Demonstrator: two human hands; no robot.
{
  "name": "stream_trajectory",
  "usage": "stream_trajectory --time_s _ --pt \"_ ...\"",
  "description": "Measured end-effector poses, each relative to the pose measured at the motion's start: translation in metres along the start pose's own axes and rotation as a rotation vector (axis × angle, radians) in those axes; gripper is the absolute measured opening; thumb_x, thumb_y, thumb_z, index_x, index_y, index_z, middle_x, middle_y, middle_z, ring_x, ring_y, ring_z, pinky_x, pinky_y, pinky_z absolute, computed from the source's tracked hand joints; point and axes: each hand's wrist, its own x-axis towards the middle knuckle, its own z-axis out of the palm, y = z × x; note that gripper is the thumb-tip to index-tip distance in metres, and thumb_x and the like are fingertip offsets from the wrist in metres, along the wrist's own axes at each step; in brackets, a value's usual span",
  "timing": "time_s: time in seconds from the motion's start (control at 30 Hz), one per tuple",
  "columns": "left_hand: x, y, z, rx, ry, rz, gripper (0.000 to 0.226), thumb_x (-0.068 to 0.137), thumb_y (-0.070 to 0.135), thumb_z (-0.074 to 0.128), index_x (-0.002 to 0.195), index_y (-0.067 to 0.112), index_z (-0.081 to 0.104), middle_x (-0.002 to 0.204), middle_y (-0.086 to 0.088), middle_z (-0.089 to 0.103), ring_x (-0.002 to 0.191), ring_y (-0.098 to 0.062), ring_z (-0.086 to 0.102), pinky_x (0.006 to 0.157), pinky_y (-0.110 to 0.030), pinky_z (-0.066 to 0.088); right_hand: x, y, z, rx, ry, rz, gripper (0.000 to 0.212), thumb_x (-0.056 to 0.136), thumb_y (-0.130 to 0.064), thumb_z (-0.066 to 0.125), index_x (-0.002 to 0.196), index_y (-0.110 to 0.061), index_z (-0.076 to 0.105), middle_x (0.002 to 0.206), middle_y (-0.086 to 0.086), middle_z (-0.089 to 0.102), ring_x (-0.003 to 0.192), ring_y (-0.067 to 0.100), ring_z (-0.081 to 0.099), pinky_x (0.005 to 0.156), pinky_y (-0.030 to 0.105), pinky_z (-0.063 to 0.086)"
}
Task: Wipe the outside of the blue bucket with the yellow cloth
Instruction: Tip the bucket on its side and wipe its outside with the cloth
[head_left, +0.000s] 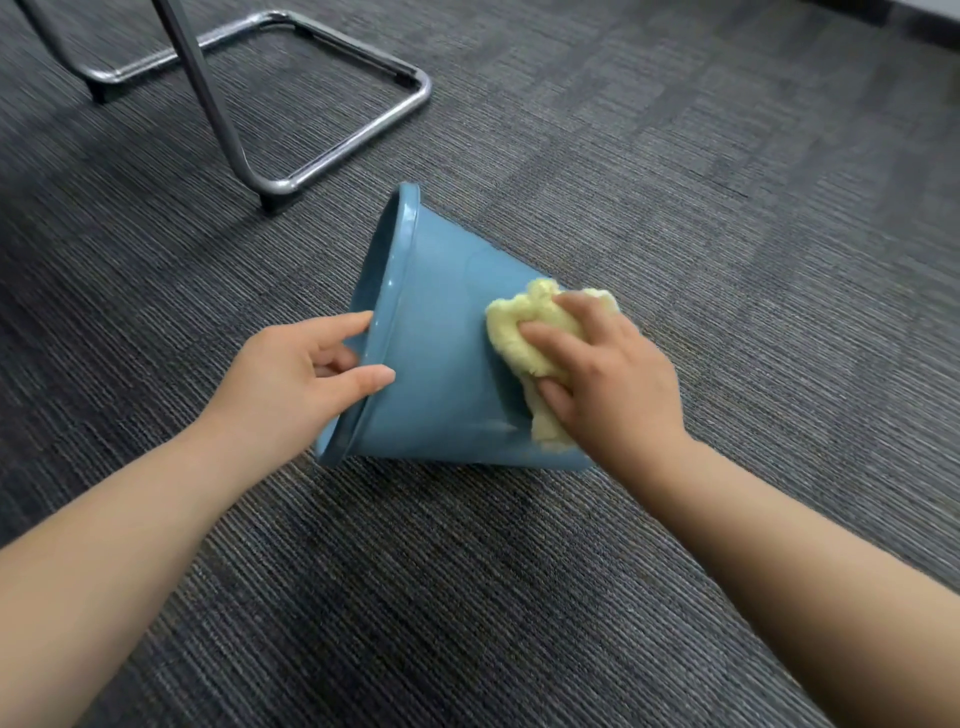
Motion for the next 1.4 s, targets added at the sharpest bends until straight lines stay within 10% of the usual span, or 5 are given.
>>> stream_trajectory --time_s 0.4,0.57,0.9,1.1,1.4 --pt "0.003 -0.007 -0.006 0.032 -0.001 0.010 0.044 0.070 0.012 0.069 0.104 0.037 0.057 0.051 0.014 0.062 0.046 0.013 0.051 0.057 0.005 0.036 -0.023 -0.019 0.012 -0.043 -0.112 -0.249 0.042 0.049 -0.020 0.080 0.089 -0.018 0.070 0.102 0.016 0.069 0.062 0.031 0.062 0.051 0.029 0.050" --pt "0.002 -0.012 -0.011 0.033 -0.013 -0.041 0.044 0.072 0.012 0.068 0.104 0.039 0.056 0.050 0.023 0.064 0.054 -0.004 0.057 0.084 -0.034 0.047 -0.025 0.013 0.010 -0.083 -0.141 -0.135 0.044 0.047 -0.013 0.083 0.089 -0.014 0.070 0.101 0.020 0.068 0.065 0.035 0.063 0.050 0.035 0.051" --pt "0.008 -0.013 -0.011 0.058 -0.005 0.026 0.048 0.073 0.016 0.068 0.088 0.058 0.051 0.054 0.036 0.060 0.051 0.013 0.053 0.071 -0.011 0.043 -0.026 0.015 0.013 -0.082 -0.099 -0.036 0.038 0.046 -0.010 0.083 0.082 -0.014 0.070 0.099 0.021 0.068 0.065 0.038 0.063 0.042 0.032 0.048" --pt "0.009 -0.019 -0.018 0.011 -0.068 -0.019 0.049 0.075 0.013 0.065 0.075 0.061 0.055 0.057 0.033 0.064 0.056 0.009 0.059 0.082 -0.034 0.048 -0.011 0.034 0.014 -0.048 -0.110 0.108 0.028 0.070 -0.020 0.070 0.098 -0.021 0.066 0.119 0.013 0.059 0.093 0.036 0.059 0.062 0.039 0.049" --pt "0.013 -0.028 -0.009 -0.004 -0.019 0.050 0.044 0.078 0.013 0.062 0.098 0.050 0.048 0.067 0.027 0.063 0.065 0.012 0.059 0.076 -0.013 0.046 -0.002 0.055 0.023 -0.150 -0.114 0.237 0.027 0.081 -0.028 0.058 0.107 -0.024 0.061 0.127 0.007 0.050 0.105 0.033 0.051 0.063 0.031 0.032"
